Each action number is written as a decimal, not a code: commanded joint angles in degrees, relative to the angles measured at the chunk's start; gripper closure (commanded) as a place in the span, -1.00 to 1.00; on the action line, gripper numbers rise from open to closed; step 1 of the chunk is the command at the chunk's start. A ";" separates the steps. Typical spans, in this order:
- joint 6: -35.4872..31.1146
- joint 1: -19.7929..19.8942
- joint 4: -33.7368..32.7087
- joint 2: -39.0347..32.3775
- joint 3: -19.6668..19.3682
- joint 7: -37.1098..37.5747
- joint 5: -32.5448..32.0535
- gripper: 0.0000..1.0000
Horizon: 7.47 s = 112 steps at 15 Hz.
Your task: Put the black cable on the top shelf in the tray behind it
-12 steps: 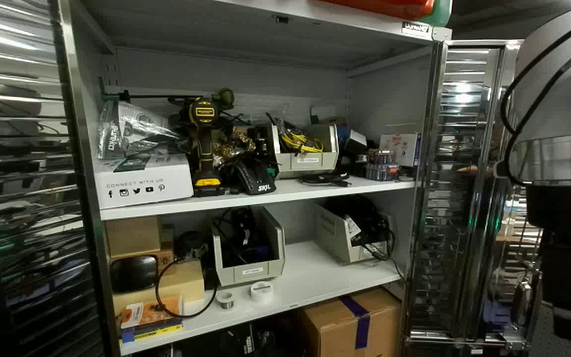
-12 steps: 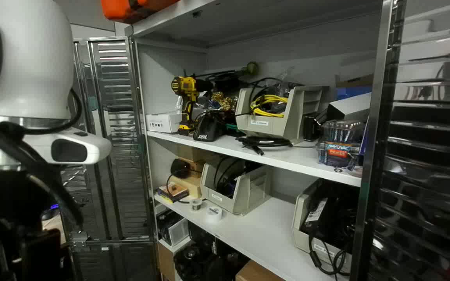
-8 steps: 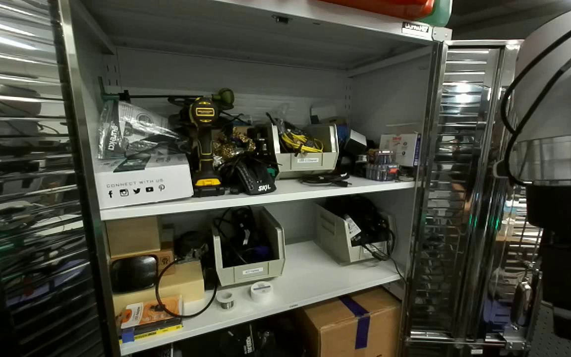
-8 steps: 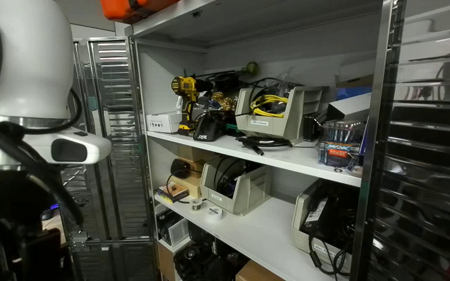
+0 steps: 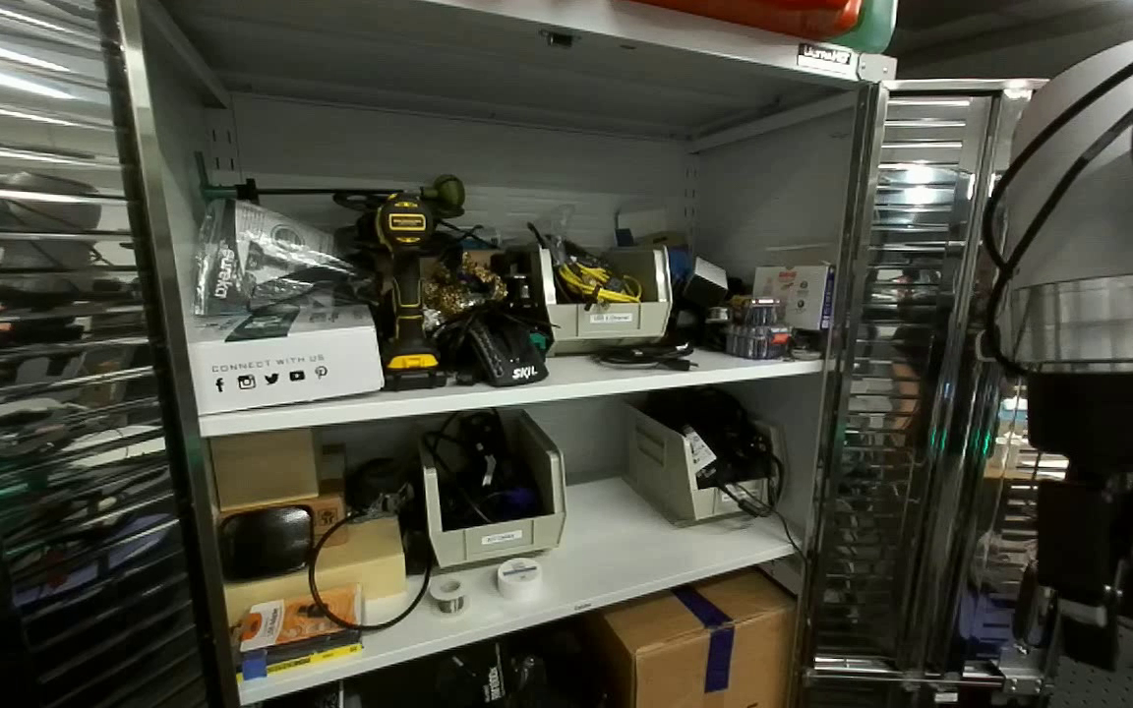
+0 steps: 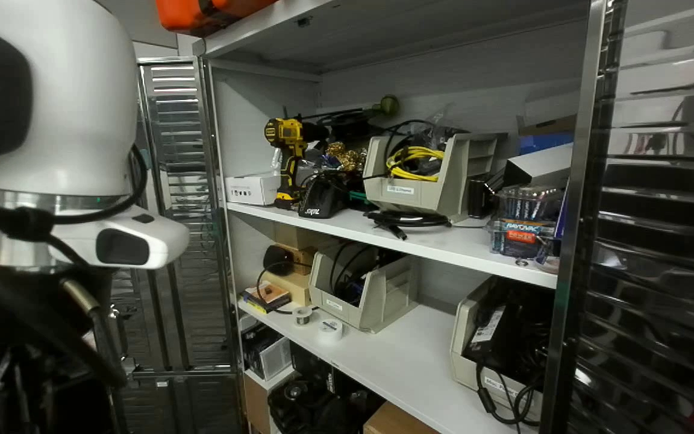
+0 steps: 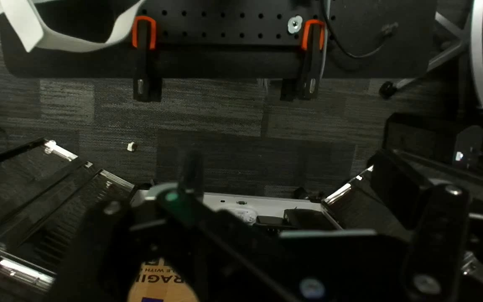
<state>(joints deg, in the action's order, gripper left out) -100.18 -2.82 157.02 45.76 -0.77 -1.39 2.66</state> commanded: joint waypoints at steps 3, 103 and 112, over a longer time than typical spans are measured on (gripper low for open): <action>-7.02 2.64 -11.57 -14.72 -1.10 5.54 5.59 -1.00; -40.86 1.51 -104.66 -83.57 1.70 85.65 -26.36 0.86; -33.44 6.36 -98.64 -77.75 7.42 76.72 -25.64 -0.94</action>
<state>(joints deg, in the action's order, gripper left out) -136.09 2.49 56.02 -35.87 6.58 77.11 -23.20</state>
